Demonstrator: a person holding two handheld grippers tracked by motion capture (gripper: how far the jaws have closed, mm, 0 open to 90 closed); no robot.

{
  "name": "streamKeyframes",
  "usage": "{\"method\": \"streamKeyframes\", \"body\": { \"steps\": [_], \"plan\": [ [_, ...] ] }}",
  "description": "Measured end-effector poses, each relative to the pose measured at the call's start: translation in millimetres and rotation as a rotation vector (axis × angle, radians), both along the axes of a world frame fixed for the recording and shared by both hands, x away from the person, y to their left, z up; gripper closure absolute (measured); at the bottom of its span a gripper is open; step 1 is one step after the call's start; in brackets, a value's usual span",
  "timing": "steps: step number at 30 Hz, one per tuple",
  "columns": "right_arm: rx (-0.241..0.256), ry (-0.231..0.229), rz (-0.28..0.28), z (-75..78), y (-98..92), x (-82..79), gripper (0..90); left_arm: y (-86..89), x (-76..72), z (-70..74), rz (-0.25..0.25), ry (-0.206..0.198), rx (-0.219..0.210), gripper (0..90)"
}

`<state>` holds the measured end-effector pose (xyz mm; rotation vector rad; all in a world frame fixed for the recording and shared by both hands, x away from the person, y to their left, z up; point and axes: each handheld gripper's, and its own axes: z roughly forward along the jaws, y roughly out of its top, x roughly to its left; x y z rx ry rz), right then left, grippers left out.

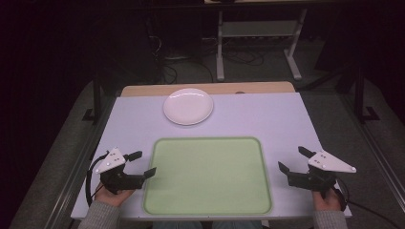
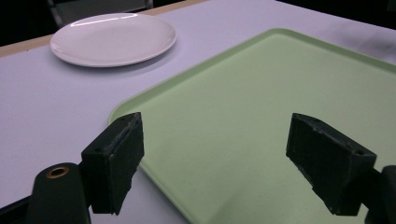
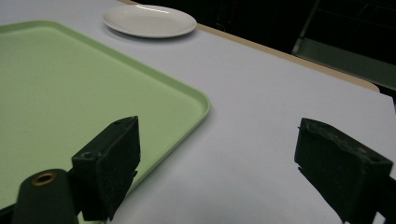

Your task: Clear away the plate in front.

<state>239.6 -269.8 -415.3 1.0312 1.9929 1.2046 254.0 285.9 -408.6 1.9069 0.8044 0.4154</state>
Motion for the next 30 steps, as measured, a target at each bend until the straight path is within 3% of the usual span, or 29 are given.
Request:
{"method": "streamKeyframes", "body": {
  "steps": [19,30],
  "plan": [
    [0.005,-0.004,-0.004,-0.5,0.6,-0.1,13.5,-2.3,8.9,-0.8,-0.013,0.078,-0.046,19.6],
    [0.013,0.003,-0.016,-0.2,-0.7,0.0,13.5,-5.8,11.3,3.5,-0.021,0.082,-0.050,19.9]
  ]
}}
